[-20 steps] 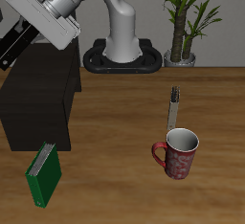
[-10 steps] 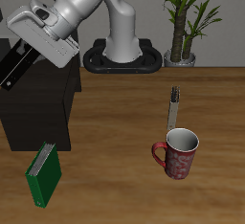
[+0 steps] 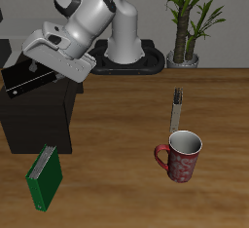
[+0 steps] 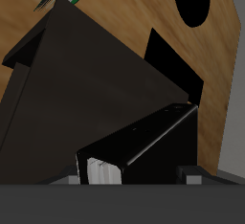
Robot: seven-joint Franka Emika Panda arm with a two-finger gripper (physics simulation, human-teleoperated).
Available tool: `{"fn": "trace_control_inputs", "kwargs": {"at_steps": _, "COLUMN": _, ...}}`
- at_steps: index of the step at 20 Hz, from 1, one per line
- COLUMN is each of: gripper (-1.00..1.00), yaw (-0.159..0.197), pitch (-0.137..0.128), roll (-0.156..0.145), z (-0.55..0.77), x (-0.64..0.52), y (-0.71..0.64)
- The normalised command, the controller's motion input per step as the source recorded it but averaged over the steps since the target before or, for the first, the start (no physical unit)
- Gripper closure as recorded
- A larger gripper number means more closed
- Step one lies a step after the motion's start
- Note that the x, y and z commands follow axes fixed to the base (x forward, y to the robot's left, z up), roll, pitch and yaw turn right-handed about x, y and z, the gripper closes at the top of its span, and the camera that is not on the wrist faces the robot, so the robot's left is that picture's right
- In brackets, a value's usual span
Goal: Place the black book flat on top of the shelf
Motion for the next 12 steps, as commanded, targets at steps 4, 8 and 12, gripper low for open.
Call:
{"fn": "trace_control_inputs", "kwargs": {"at_steps": 4, "gripper": -1.00, "yaw": -0.090, "pitch": 0.070, "roll": 0.112, "z": -0.03, "x": 0.07, "y": 0.34}}
{"fn": "trace_control_inputs", "kwargs": {"at_steps": 8, "gripper": -1.00, "yaw": -0.047, "pitch": 0.012, "roll": 0.083, "z": 0.12, "x": 0.01, "y": 0.28}}
{"fn": "trace_control_inputs", "kwargs": {"at_steps": 12, "gripper": -1.00, "yaw": -0.050, "pitch": -0.048, "roll": 0.119, "z": 0.23, "x": -0.11, "y": 0.45}}
